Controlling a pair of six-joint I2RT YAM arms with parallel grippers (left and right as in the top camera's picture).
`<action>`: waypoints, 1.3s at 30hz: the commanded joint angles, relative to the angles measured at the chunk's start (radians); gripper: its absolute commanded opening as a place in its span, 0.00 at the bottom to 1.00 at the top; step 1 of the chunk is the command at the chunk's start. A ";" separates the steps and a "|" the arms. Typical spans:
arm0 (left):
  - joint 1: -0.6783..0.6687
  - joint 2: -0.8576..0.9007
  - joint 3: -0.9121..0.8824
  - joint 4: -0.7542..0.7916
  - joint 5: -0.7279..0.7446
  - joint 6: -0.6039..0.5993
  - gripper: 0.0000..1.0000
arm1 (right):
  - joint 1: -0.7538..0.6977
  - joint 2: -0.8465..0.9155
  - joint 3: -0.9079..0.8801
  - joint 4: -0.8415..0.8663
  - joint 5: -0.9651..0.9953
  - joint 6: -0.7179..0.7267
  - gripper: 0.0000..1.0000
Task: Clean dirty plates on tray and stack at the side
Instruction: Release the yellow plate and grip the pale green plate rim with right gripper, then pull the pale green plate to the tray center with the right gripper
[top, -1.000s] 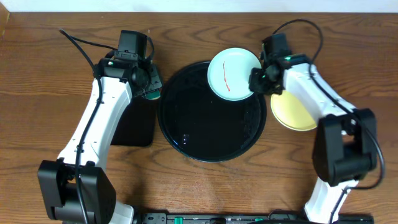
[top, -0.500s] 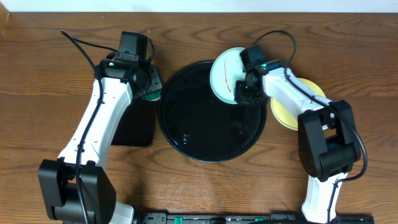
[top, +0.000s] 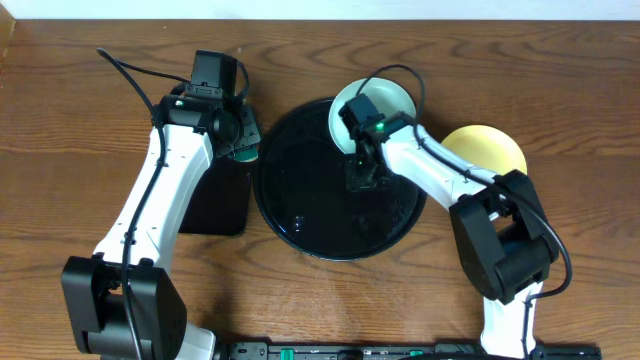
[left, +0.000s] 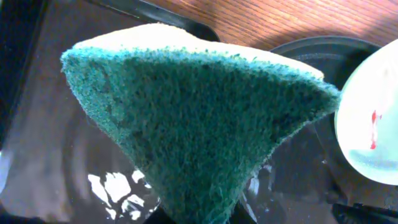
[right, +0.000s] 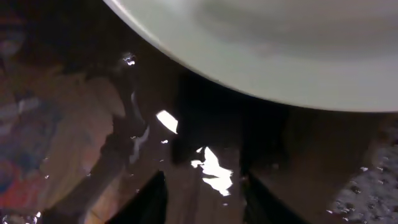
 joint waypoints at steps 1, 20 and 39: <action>0.000 0.008 -0.006 0.004 0.003 -0.009 0.08 | 0.000 0.006 0.014 0.003 0.018 0.002 0.37; 0.000 0.008 -0.006 0.006 0.002 -0.009 0.07 | -0.188 -0.045 0.015 0.034 0.179 0.084 0.40; 0.000 0.010 -0.006 0.010 0.002 -0.009 0.08 | -0.131 0.054 0.015 0.043 0.082 0.023 0.29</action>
